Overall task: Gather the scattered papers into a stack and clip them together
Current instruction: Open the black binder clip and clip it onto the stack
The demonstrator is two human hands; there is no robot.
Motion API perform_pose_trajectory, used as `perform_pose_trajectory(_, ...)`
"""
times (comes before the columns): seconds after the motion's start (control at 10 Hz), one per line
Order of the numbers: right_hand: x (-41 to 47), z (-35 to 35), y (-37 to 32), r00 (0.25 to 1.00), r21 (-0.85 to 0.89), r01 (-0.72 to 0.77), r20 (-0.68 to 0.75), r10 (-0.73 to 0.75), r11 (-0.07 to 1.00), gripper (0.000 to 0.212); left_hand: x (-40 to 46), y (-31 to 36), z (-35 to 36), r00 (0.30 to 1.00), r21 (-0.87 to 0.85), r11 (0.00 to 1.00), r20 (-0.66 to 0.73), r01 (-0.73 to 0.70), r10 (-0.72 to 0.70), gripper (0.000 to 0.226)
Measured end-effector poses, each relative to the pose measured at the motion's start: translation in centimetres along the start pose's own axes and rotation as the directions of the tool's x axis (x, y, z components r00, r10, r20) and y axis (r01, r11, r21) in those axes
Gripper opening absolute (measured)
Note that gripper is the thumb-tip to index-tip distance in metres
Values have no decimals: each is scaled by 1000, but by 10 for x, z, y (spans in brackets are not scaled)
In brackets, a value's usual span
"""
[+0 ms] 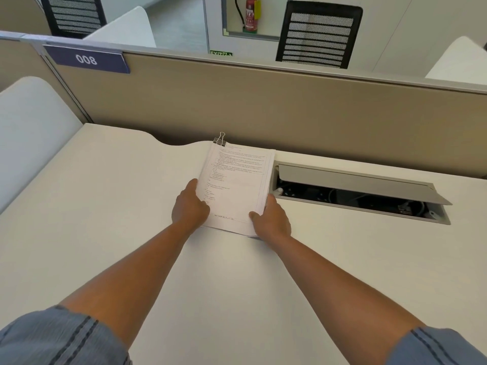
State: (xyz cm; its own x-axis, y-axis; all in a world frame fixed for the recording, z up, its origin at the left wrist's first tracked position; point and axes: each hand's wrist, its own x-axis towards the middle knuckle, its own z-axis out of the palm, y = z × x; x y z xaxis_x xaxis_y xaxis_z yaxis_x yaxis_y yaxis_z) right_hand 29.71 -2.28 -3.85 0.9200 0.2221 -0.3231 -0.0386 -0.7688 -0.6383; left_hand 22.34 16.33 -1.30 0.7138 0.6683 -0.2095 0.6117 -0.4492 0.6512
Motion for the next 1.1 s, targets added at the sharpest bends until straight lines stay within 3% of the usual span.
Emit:
perform_pose_trajectory(0.4, 1, 1, 0, 1000, -273, 0, -6, -2, 962, 57, 3, -7, 11, 998, 71, 996, 42, 47, -50, 67)
perform_pose_trajectory(0.5, 0, 1, 1, 1000, -323, 18, 6, -17, 946, 58, 2, -6, 12, 998, 99, 994, 44, 44, -49, 61)
perform_pose_trajectory(0.9, -3, -8, 0, 997, -352, 66, 50, -52, 934, 58, 0, -4, 15, 999, 227, 973, 14, 44, -49, 49)
perform_pose_trajectory(1.0, -4, -12, -1, 997, -315, 57, 60, -41, 947, 57, -3, -3, 16, 1000, 263, 965, 13, 5, -9, 55)
perform_pose_trajectory(1.1, -7, -16, -4, 996, -314, 90, 51, -78, 945, 63, -11, 0, 18, 991, 334, 934, -1, -127, 135, 67)
